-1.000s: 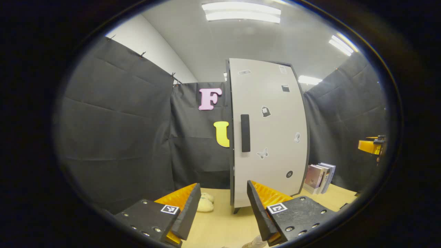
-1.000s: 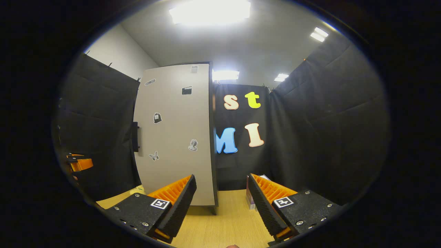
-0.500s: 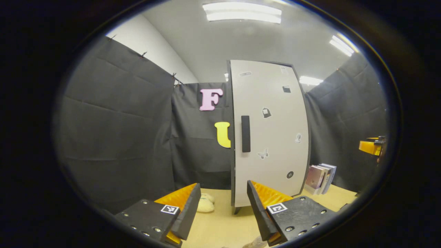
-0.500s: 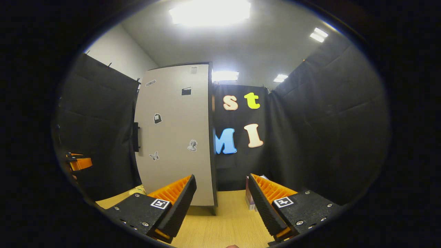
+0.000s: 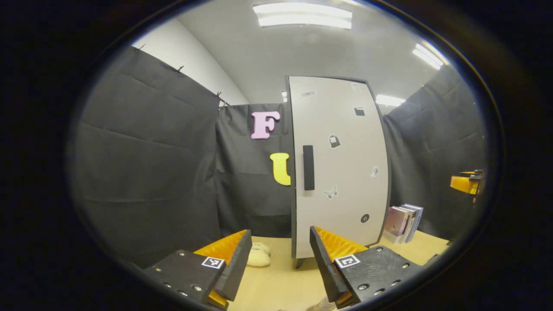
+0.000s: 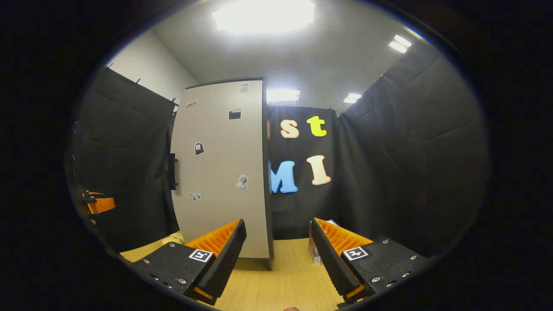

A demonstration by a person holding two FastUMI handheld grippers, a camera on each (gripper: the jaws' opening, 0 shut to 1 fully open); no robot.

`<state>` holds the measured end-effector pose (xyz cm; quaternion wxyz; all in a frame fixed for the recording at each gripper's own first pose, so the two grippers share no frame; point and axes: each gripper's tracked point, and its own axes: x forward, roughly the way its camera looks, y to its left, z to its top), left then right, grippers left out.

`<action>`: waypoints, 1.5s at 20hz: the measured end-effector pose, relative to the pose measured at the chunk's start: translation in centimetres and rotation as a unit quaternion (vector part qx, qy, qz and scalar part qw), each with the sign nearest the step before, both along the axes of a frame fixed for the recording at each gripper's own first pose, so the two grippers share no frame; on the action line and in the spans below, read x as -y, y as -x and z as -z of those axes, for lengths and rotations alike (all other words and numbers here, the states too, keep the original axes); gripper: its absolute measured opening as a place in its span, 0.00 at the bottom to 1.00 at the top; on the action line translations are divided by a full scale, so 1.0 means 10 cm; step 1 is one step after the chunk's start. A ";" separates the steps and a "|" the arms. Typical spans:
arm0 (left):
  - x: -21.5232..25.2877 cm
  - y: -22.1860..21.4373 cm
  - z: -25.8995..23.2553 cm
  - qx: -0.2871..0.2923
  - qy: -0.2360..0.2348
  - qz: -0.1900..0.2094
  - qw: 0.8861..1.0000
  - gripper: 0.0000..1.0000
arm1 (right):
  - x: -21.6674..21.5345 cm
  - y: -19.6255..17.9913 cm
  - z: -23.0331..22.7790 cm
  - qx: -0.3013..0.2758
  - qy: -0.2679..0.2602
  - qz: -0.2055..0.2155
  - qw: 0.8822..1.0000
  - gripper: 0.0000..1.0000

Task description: Open the cabinet door with the right hand, grasp the bottle in the cabinet with the left hand and place it on the coaster, then close the cabinet door with the right hand.

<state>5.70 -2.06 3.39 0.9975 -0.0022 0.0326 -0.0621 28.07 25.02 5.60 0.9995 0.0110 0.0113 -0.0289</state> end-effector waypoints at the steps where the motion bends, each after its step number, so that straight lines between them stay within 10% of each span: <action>1: 0.00 0.00 0.00 0.000 0.000 0.000 1.000 0.77 | 0.00 -0.01 0.00 0.000 0.000 0.000 1.000 0.93; 30: 0.01 -0.02 0.01 0.005 -0.001 0.005 1.000 0.77 | -0.10 0.04 -0.10 0.012 0.016 0.006 1.000 0.93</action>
